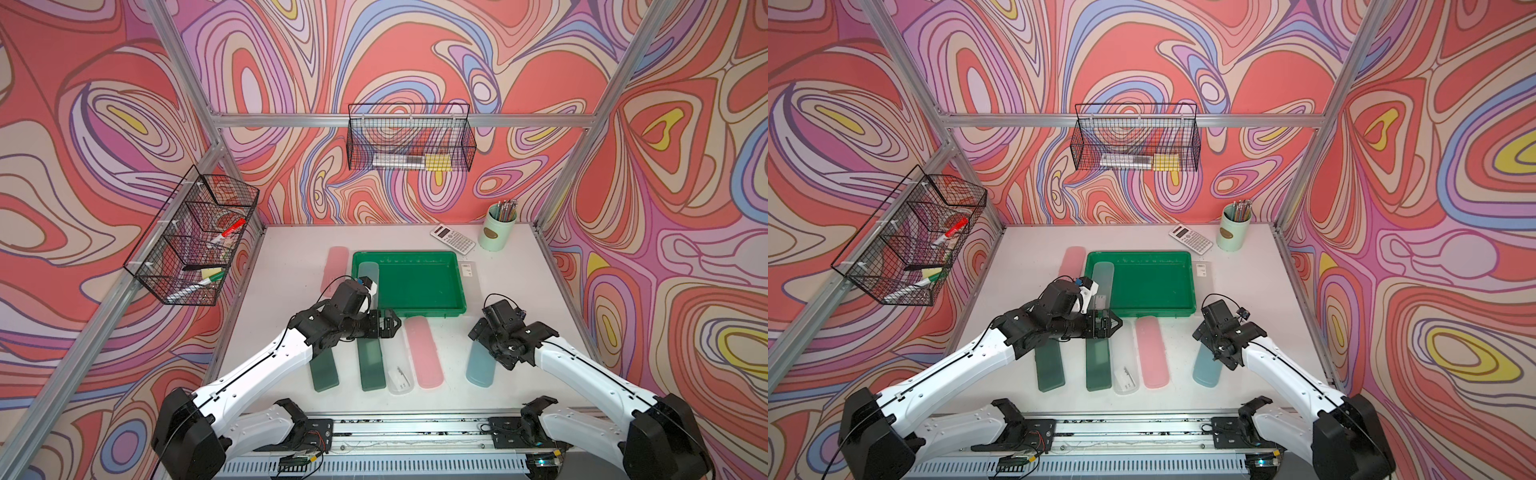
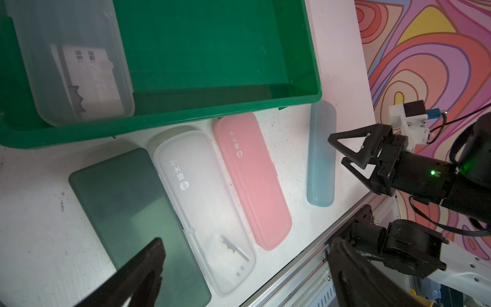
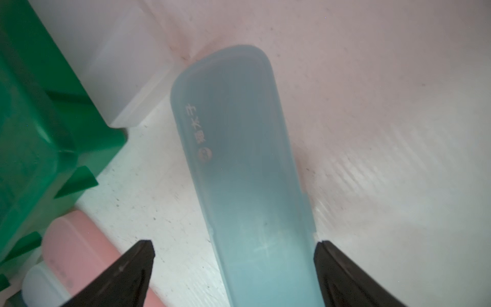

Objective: Put the pencil case into the storage box
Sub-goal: Pick up the pencil case from the center of the board.

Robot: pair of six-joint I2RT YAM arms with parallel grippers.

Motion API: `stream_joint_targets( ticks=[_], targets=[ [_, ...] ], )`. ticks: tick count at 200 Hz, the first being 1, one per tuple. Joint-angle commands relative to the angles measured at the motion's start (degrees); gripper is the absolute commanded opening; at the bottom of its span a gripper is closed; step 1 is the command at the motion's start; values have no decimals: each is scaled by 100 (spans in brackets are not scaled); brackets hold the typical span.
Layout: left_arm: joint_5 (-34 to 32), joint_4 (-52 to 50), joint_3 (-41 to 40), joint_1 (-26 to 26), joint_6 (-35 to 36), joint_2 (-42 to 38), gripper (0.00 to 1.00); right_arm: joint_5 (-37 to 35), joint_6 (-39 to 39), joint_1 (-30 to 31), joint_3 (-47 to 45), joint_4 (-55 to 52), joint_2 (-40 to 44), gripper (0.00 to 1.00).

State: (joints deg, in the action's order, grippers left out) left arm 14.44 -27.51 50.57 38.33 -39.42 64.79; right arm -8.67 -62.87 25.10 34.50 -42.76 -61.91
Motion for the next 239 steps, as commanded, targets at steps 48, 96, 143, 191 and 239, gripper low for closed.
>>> stream_joint_targets(
  ticks=[48, 96, 143, 191, 239],
  targets=[
    [-311, -190, -360, 8, -117, -499, 99, -373, -128, 971, 30, -1107, 236, 97],
    [-1044, -432, -399, -24, 33, -825, 99, -359, -326, 1422, -169, -745, -120, 97],
    [-831, -792, -369, -724, 193, -978, 99, -402, -261, 1575, -179, -649, -461, 96],
    [-586, -607, -595, -764, 5, -1004, 99, -418, -243, 1646, -119, -547, -648, 94],
    [-652, -572, -592, -772, 62, -1082, 99, -412, -415, 1739, -159, -417, -618, 92]
  ],
)
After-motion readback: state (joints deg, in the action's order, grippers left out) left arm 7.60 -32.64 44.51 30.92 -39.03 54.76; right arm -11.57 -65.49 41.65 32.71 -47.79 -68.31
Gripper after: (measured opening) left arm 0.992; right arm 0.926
